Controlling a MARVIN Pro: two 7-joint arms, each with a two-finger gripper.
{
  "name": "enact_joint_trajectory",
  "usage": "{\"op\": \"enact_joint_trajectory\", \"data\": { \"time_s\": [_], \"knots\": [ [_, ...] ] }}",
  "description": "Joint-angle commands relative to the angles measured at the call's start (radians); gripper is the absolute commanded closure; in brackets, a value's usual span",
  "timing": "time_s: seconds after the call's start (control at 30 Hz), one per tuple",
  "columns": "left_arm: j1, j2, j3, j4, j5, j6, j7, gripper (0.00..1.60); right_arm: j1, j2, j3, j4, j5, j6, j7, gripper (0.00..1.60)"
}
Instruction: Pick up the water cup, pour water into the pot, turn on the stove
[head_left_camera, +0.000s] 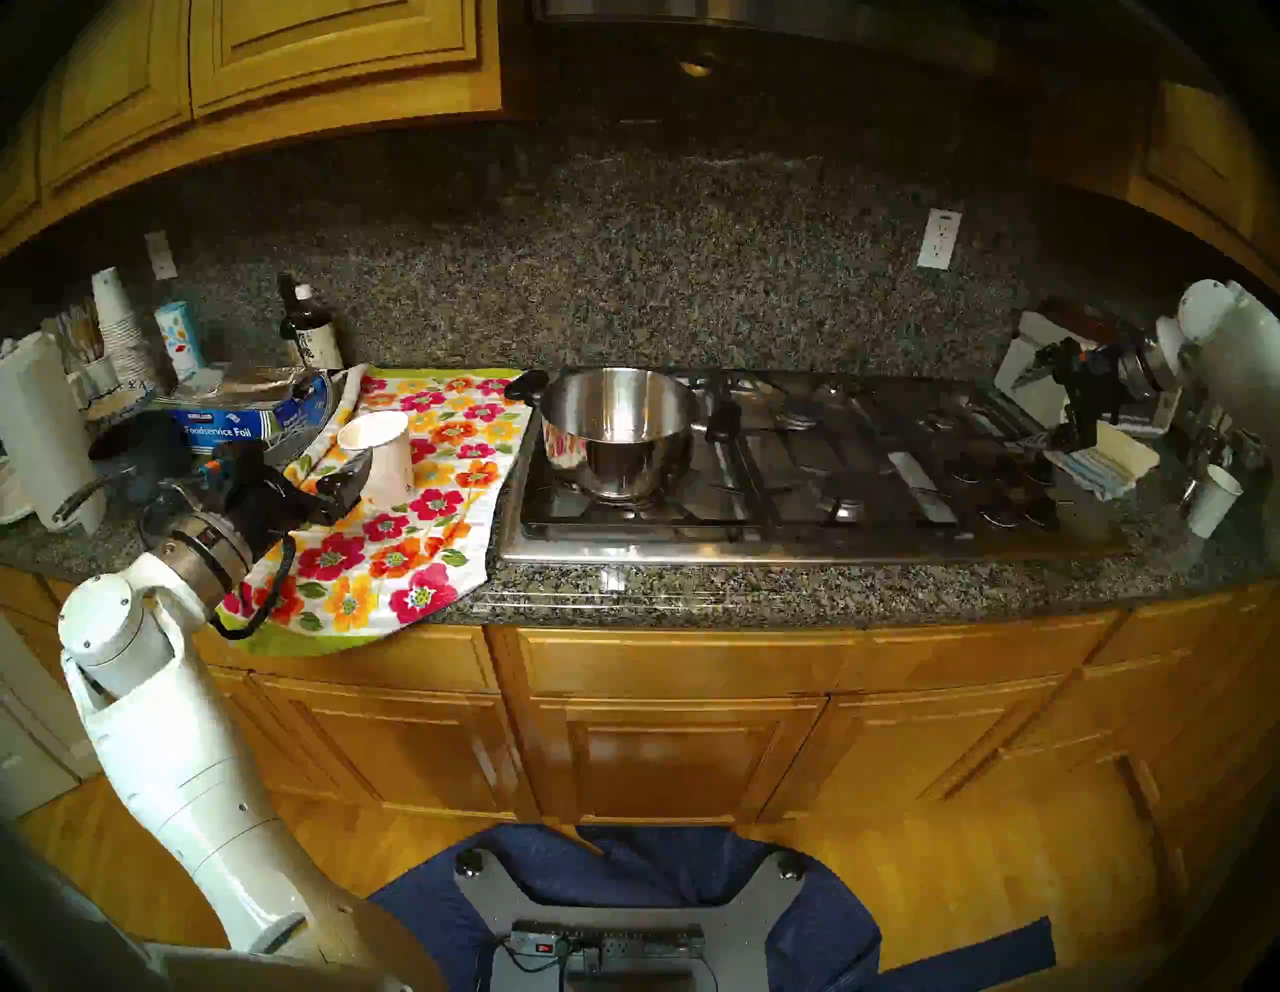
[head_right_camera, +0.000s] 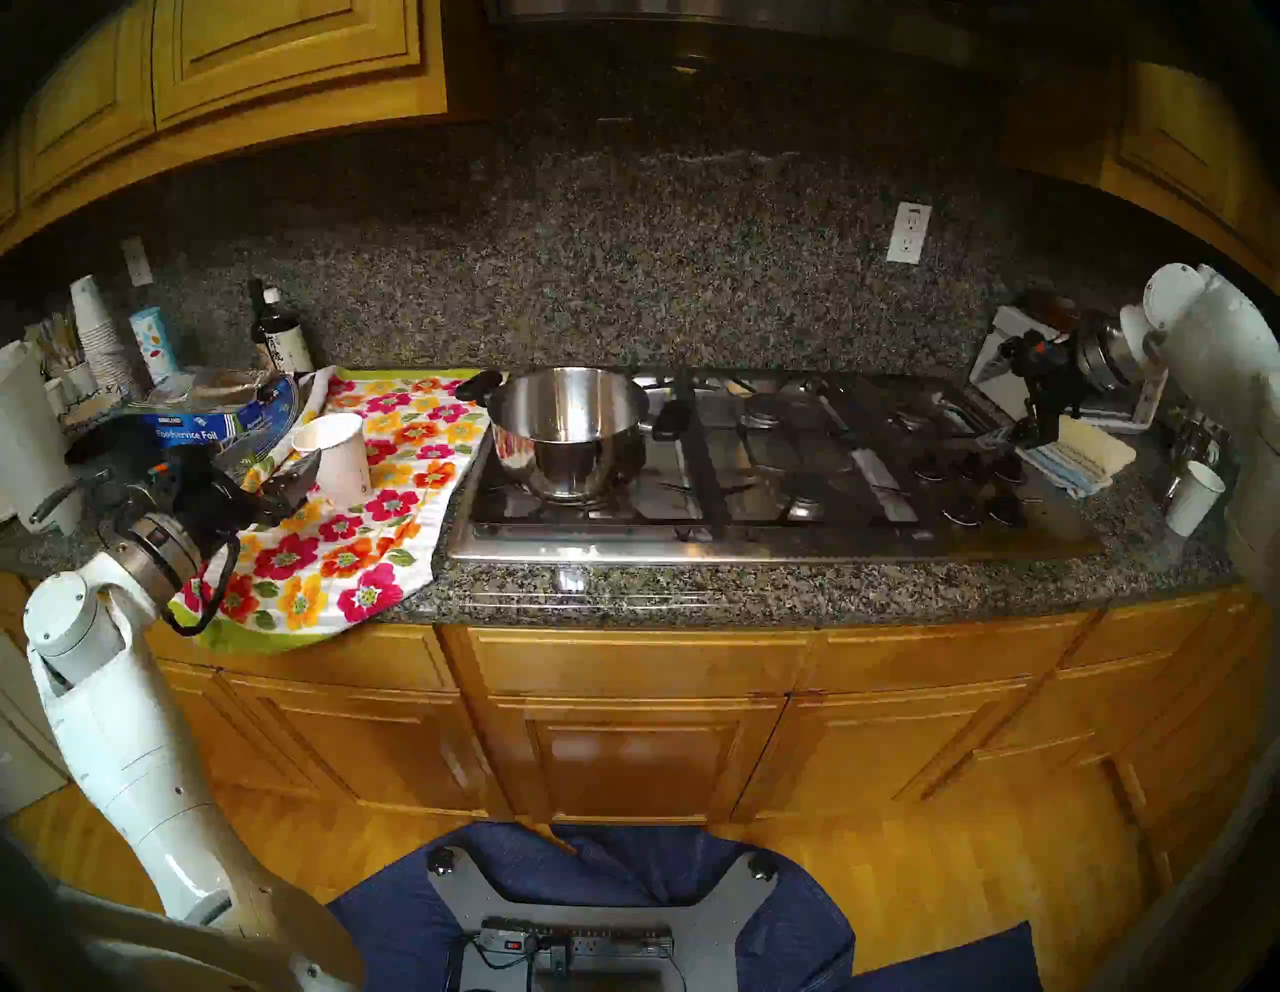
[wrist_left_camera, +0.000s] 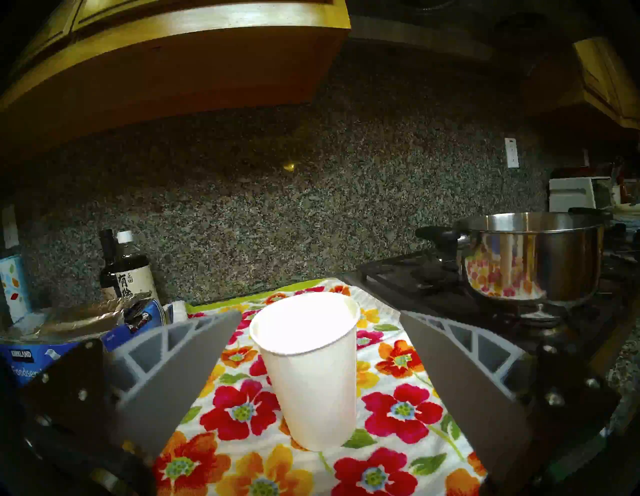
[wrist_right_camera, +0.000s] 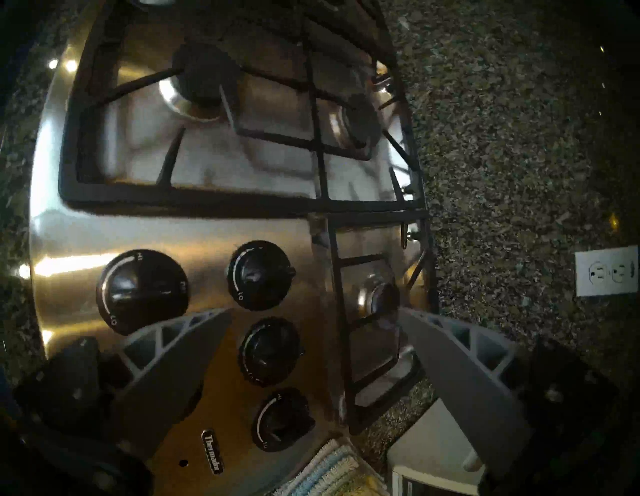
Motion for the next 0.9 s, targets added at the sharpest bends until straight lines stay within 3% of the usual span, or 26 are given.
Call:
{"op": "enact_joint_trajectory", "data": {
  "time_s": [0.0, 0.53, 0.87],
  "knots": [
    [-0.02, 0.007, 0.0, -0.027, -0.014, -0.001, -0.003, 0.0, -0.015, -0.024, 0.039, 0.043, 0.065, 0.097, 0.021, 0.0],
    [-0.019, 0.008, 0.001, -0.026, -0.014, -0.001, -0.002, 0.0, -0.044, -0.056, 0.048, 0.118, 0.089, 0.311, -0.01, 0.0],
    [-0.019, 0.008, 0.001, -0.026, -0.014, -0.001, -0.002, 0.0, -0.048, -0.063, 0.107, 0.157, 0.155, 0.437, -0.026, 0.0]
  ]
}}
